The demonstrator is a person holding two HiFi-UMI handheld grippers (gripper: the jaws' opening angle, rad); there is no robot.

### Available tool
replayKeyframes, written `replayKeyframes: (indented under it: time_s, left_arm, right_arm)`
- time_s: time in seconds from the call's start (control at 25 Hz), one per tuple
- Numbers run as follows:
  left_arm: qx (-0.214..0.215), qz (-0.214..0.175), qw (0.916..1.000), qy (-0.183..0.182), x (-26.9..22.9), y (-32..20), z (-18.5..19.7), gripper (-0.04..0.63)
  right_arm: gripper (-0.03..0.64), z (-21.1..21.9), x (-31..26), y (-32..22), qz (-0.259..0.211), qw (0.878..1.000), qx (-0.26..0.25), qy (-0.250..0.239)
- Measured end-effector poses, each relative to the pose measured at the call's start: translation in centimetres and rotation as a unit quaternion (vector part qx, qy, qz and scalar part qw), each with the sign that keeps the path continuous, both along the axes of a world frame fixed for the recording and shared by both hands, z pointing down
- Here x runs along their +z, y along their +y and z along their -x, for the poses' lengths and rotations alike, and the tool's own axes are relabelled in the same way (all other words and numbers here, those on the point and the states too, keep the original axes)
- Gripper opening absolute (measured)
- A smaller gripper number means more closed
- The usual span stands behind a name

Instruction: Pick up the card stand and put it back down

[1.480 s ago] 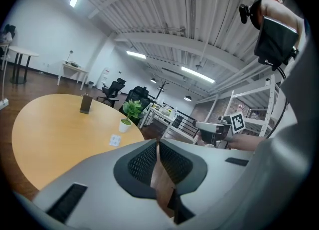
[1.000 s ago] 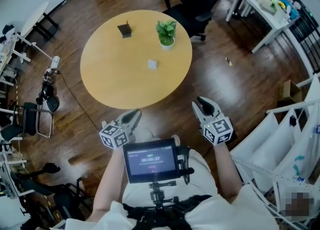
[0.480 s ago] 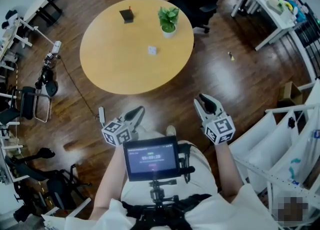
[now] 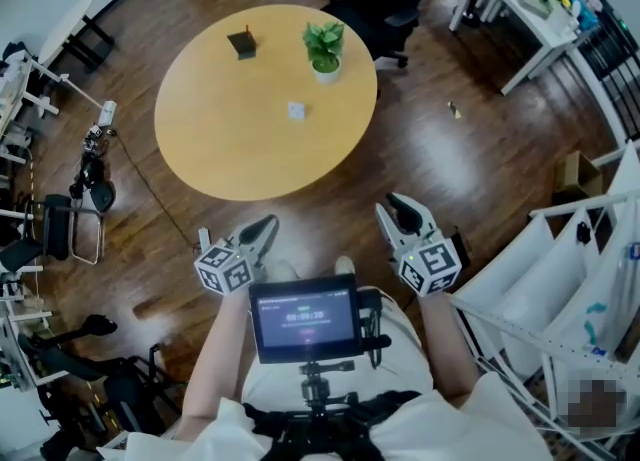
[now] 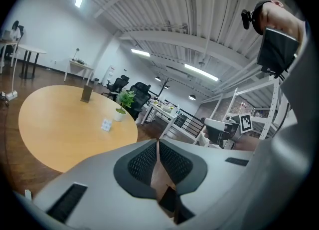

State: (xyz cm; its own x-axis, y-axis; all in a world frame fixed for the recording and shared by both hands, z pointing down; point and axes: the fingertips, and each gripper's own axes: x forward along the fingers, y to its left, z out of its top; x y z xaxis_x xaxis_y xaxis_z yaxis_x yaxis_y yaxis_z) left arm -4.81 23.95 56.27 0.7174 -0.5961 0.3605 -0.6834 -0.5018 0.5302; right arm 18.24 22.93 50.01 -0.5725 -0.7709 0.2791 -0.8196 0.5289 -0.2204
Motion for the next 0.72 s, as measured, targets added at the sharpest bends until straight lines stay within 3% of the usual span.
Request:
replayKeyframes:
  time_s: [0.28,0.72]
  left_arm:
    - [-0.015,-0.007,0.9999,-0.003,-0.6,-0.4,0.6,0.017]
    - [-0.025,0.004,0.9997,0.005,0.5,1.7,-1.3,0.017]
  right_arm:
    - [0.114,-1.4,0.6,0.6,0.0,1.0,0.007,0.003]
    - [0.112,-3.3,1.1,1.8,-0.004,1.0,-0.003,0.006]
